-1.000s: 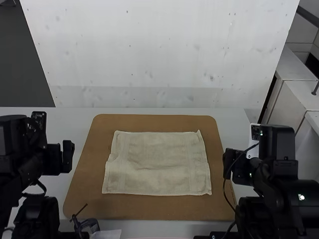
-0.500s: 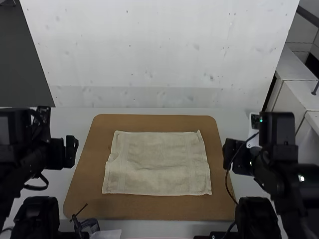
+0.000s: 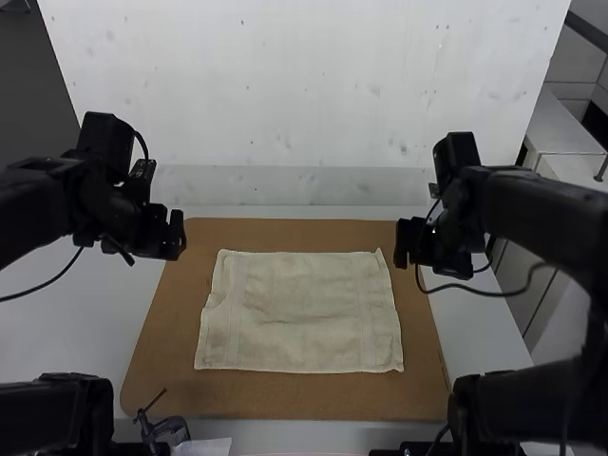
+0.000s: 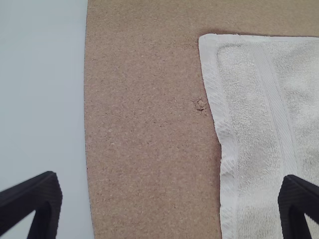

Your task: Fold the towel.

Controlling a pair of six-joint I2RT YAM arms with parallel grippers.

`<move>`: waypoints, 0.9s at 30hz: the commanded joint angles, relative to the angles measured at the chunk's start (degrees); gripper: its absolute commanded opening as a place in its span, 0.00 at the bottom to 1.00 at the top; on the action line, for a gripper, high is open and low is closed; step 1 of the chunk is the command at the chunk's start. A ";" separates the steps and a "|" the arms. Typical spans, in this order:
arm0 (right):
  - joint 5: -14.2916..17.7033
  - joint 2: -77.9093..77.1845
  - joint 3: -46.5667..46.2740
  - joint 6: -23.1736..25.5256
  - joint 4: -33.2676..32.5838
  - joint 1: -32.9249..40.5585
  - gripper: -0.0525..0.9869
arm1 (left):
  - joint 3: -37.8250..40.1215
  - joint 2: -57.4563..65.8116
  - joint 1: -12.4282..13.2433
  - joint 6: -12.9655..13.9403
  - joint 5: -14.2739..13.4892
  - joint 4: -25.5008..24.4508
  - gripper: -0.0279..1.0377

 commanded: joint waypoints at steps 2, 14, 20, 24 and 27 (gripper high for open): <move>1.21 11.83 6.19 -1.24 1.75 3.47 0.97 | 4.24 8.16 -1.27 -1.80 -3.61 3.26 0.94; 0.86 39.25 23.07 -5.28 3.86 4.53 0.97 | 7.23 19.76 -0.40 -0.30 -3.34 9.59 0.94; 0.77 47.34 31.50 -5.46 2.55 3.74 0.96 | 7.84 19.76 -0.48 -0.30 -3.26 9.94 0.94; 0.94 51.73 34.93 -5.46 1.93 3.65 0.95 | 8.55 20.99 -0.48 -0.30 -3.08 10.29 0.94; 1.21 54.55 36.07 -5.28 0.96 3.82 0.86 | 9.42 22.57 -0.31 -0.57 -3.08 10.20 0.95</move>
